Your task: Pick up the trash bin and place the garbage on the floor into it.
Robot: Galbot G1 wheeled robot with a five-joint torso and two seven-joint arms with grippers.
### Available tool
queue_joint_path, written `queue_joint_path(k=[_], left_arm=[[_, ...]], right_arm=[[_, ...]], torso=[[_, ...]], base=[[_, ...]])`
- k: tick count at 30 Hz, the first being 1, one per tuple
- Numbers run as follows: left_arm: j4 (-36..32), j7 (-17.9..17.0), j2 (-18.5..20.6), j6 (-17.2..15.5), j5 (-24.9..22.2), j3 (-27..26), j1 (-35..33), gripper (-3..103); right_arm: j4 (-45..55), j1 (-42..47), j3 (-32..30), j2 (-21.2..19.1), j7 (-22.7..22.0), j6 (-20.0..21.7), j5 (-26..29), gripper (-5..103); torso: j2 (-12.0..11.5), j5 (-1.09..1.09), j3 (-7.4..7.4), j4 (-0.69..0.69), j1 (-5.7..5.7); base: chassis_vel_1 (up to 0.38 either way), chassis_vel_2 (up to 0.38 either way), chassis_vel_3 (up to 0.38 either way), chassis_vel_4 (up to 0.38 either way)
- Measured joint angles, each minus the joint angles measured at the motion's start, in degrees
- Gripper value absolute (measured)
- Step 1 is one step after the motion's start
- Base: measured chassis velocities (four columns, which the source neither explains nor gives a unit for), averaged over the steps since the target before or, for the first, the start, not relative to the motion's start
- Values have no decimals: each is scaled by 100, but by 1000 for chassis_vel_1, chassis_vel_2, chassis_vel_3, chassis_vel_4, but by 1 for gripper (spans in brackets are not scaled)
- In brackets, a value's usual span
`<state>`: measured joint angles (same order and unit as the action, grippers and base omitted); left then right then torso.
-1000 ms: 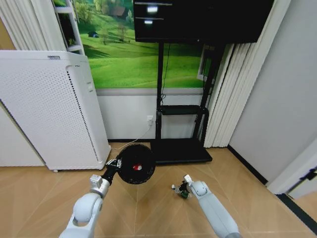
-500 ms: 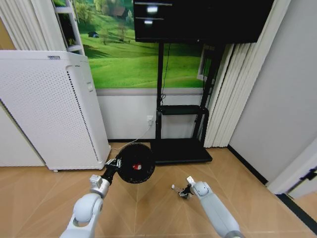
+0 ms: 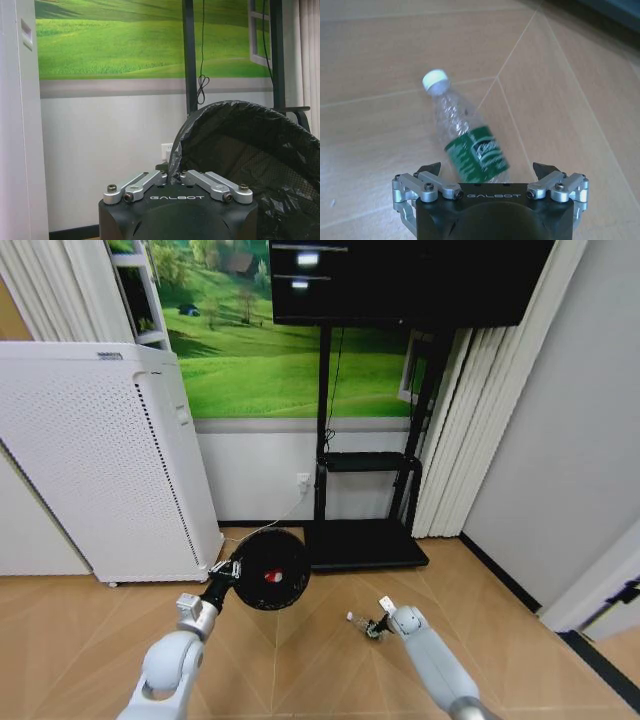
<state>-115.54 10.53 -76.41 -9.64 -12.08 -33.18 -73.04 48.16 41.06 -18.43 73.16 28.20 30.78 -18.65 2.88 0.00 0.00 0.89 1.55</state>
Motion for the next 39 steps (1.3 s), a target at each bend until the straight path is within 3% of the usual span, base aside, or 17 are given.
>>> queue_joint_path(k=[10,34,36,39], left_arm=[[-15,2,-8,0,11,35,2,3],[-62,65,53,10,-36,-79,-38,3],[-62,65,50,10,-36,-77,-34,3],[-27,63,32,10,-36,-39,18,3]], right_arm=[[221,355,-102,19,66,-42,-21,100],[64,205,-92,187,-100,-103,-109,103],[29,178,-87,190,-86,-113,-135,100],[-45,112,-88,194,-36,-150,-204,85]], torso=[[0,0,0,1,0],[0,0,0,0,0],[0,0,0,0,0],[0,0,0,0,0]], base=[[0,0,0,0],[0,0,0,0],[0,0,0,0],[0,0,0,0]])
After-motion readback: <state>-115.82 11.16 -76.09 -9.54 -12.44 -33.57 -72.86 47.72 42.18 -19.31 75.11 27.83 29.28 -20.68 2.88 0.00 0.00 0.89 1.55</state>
